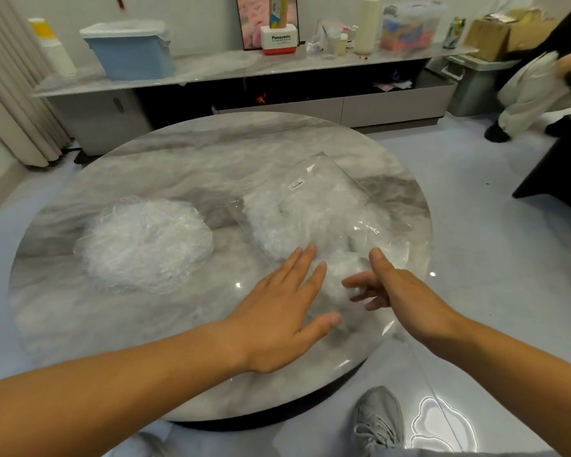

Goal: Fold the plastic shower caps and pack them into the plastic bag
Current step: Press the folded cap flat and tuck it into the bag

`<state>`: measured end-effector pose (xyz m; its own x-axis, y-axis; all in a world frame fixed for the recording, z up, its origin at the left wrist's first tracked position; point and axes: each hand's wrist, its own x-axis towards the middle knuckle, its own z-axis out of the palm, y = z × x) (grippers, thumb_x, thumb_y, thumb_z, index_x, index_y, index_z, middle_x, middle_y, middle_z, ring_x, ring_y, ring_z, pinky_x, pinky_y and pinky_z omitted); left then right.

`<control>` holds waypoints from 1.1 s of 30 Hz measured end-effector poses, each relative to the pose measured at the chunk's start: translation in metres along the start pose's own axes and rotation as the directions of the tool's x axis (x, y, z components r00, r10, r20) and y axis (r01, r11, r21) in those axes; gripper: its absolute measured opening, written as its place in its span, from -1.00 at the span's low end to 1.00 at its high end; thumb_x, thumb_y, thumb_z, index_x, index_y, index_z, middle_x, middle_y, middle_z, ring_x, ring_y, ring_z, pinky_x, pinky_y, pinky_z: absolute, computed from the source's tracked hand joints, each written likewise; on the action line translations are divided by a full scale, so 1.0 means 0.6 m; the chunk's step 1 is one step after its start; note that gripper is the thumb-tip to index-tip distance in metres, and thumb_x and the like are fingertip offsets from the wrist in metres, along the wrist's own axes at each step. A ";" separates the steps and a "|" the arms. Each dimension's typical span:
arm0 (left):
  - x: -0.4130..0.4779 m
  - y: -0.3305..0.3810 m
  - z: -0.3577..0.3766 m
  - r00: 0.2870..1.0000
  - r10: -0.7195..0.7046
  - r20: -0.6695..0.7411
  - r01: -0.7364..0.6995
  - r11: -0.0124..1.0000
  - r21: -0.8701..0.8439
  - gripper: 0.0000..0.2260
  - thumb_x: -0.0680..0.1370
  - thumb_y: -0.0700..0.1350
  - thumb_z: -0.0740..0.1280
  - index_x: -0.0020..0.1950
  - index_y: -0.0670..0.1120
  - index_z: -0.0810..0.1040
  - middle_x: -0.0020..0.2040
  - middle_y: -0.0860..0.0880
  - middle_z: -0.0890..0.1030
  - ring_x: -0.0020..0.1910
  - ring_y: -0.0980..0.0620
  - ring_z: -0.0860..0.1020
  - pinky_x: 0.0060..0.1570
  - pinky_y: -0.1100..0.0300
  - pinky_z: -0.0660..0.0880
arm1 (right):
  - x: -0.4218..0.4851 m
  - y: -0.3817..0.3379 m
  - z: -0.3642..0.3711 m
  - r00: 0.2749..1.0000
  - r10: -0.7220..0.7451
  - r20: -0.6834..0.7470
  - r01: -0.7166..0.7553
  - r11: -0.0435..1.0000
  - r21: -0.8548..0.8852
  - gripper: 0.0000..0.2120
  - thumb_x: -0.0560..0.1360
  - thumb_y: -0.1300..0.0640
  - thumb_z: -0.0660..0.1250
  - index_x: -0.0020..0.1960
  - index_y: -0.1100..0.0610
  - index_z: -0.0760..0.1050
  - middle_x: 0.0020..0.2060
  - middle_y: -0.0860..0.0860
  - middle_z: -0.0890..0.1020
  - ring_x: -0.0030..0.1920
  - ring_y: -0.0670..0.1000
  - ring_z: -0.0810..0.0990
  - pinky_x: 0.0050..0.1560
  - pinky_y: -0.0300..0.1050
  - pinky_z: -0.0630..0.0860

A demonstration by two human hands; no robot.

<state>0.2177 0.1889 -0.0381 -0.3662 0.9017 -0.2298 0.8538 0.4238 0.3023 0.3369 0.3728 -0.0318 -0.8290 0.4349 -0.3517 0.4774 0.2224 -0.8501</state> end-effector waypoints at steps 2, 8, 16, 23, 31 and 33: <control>-0.001 -0.008 -0.001 1.000 0.026 0.002 -0.026 0.997 -0.079 -0.29 0.60 0.37 -0.08 0.62 0.13 -0.32 0.56 0.17 -0.46 0.51 0.26 -0.45 0.60 0.06 -0.17 | 0.003 -0.004 0.006 0.999 -0.019 0.038 0.017 0.998 0.059 -0.21 0.41 -0.56 -0.14 0.11 -0.15 0.69 0.00 -0.12 0.73 0.10 -0.06 0.65 0.28 -0.05 0.47; -0.009 -0.019 -0.002 0.996 0.088 -0.001 -0.087 0.984 -0.155 -0.24 0.56 0.41 -0.11 0.63 0.09 -0.30 0.59 0.18 -0.40 0.52 0.30 -0.39 0.60 0.10 -0.16 | 0.007 -0.025 0.024 0.984 -0.047 0.173 0.043 0.999 0.028 -0.16 0.39 -0.54 -0.19 0.35 -0.16 0.55 0.17 -0.18 0.65 0.22 -0.30 0.52 0.45 -0.11 0.26; -0.020 -0.028 0.000 0.990 0.138 -0.026 -0.139 0.986 -0.087 -0.25 0.59 0.38 -0.10 0.63 0.05 -0.30 0.60 0.12 -0.40 0.53 0.26 -0.40 0.60 0.09 -0.18 | 0.017 -0.062 0.016 0.977 -0.144 0.158 0.171 0.970 -0.173 -0.27 0.51 -0.50 -0.19 0.27 -0.15 0.57 0.21 -0.25 0.60 0.20 -0.33 0.45 0.44 -0.18 0.17; -0.024 -0.026 -0.004 0.988 0.146 -0.048 -0.152 0.979 -0.134 -0.24 0.60 0.36 -0.05 0.63 0.01 -0.28 0.61 0.12 -0.37 0.54 0.27 -0.38 0.60 0.09 -0.14 | 0.058 -0.029 0.064 0.925 -0.082 0.371 -0.125 0.857 0.500 -0.15 0.53 -0.47 -0.10 0.42 0.14 0.49 0.32 0.01 0.61 0.38 -0.01 0.53 0.44 0.16 0.38; -0.027 -0.023 -0.005 0.987 0.162 -0.021 -0.163 0.978 -0.132 -0.26 0.60 0.36 -0.03 0.61 0.05 -0.30 0.61 0.11 -0.37 0.53 0.26 -0.40 0.59 0.12 -0.19 | 0.089 -0.045 0.083 0.937 -0.039 0.347 -0.209 0.734 0.646 -0.08 0.44 -0.52 -0.02 0.44 0.16 0.45 0.33 0.17 0.59 0.39 0.05 0.52 0.53 0.09 0.26; -0.027 -0.023 -0.002 0.988 0.156 -0.014 -0.156 0.978 -0.137 -0.25 0.60 0.36 -0.02 0.62 0.05 -0.28 0.61 0.12 -0.36 0.53 0.27 -0.40 0.59 0.12 -0.19 | 0.095 -0.055 0.089 0.941 -0.007 0.340 -0.226 0.733 0.641 -0.07 0.42 -0.54 0.03 0.44 0.16 0.46 0.43 0.20 0.46 0.47 0.09 0.42 0.57 0.11 0.19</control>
<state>0.2112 0.1686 -0.0373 -0.2340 0.9579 -0.1666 0.8419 0.2854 0.4580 0.2582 0.3437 -0.0449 -0.8821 0.1111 -0.4577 0.3503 -0.4948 -0.7953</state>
